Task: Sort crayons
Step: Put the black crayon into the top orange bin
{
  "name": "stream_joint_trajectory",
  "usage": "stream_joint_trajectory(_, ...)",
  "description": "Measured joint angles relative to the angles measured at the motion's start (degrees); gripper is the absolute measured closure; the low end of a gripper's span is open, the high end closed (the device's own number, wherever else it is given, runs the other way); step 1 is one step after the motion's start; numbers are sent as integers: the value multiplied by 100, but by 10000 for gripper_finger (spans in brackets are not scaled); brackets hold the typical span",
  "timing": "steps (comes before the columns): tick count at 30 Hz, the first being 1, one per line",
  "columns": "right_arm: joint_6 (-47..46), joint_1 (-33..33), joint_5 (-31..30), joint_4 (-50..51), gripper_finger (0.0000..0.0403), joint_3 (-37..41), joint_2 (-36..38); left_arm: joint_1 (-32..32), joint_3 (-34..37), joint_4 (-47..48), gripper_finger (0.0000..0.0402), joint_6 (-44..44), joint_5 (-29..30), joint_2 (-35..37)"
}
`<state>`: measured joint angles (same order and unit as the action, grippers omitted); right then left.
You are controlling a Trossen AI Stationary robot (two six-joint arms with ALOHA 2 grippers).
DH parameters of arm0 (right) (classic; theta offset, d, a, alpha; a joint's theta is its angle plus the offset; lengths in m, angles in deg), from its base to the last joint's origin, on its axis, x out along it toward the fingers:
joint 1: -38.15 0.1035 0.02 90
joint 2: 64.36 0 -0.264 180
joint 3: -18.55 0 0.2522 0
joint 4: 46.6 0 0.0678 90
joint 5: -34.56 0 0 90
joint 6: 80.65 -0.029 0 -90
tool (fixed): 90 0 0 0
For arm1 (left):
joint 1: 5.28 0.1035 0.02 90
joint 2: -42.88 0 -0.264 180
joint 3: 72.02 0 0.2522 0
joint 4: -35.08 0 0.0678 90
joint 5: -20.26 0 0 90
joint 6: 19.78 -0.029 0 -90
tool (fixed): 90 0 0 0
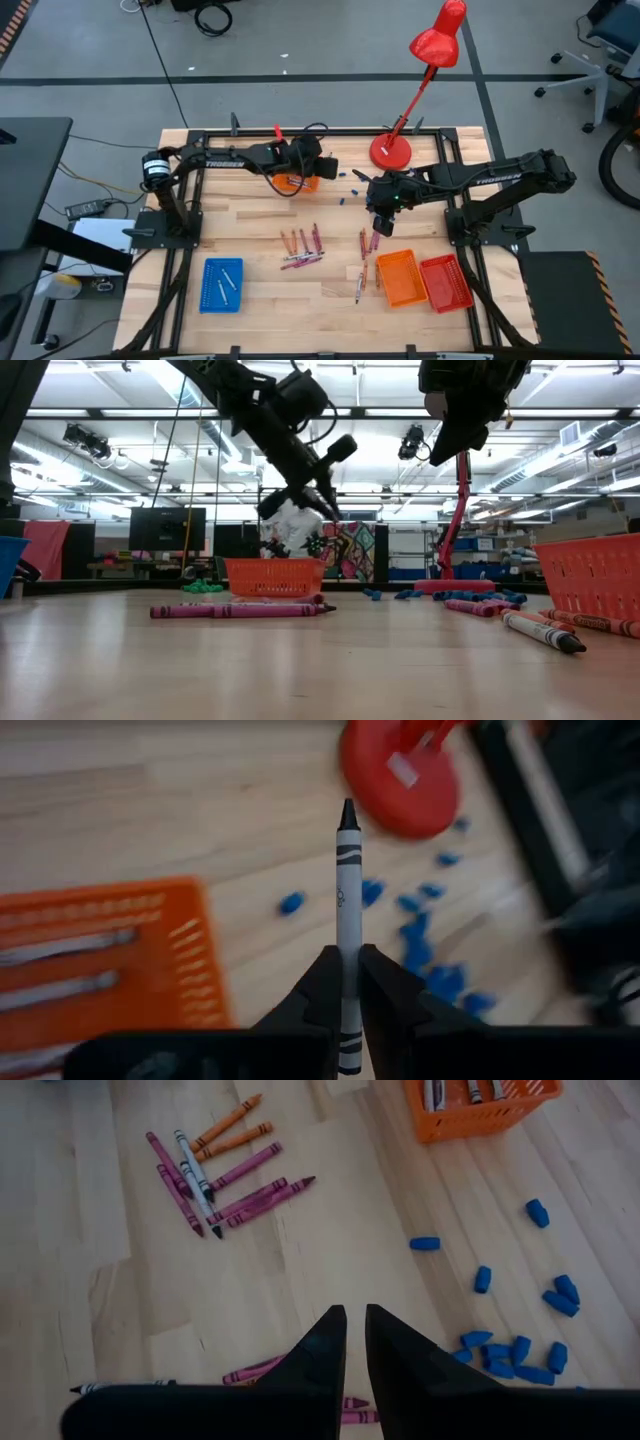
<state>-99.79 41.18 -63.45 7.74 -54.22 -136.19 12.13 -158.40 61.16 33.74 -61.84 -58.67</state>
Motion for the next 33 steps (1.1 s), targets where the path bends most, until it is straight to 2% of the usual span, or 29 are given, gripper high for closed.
stream_joint_trajectory(3, 9, 0, -2, 2, 355, 0, 0, -53, -3, -439, 369, 434, 268, 1)
stream_joint_trajectory(7, 115, -2, 0, 21, 355, 1, 8, -117, -7, -352, 368, 628, 495, 1)
stream_joint_trajectory(10, 123, -2, -2, 58, 355, 2, 53, -241, -7, 246, 368, 737, 742, 1)
stream_joint_trajectory(14, 89, -2, -15, 88, 355, 2, 98, -524, -7, 1217, 368, 1110, 1449, -1)
stream_joint_trajectory(21, 118, -2, -133, 41, 355, 2, 114, -808, -7, 2361, 368, 2649, 2171, -1)
stream_joint_trajectory(33, 225, -2, -107, -165, 355, 2, 112, -637, -7, 2428, 367, 4967, 2376, -1)
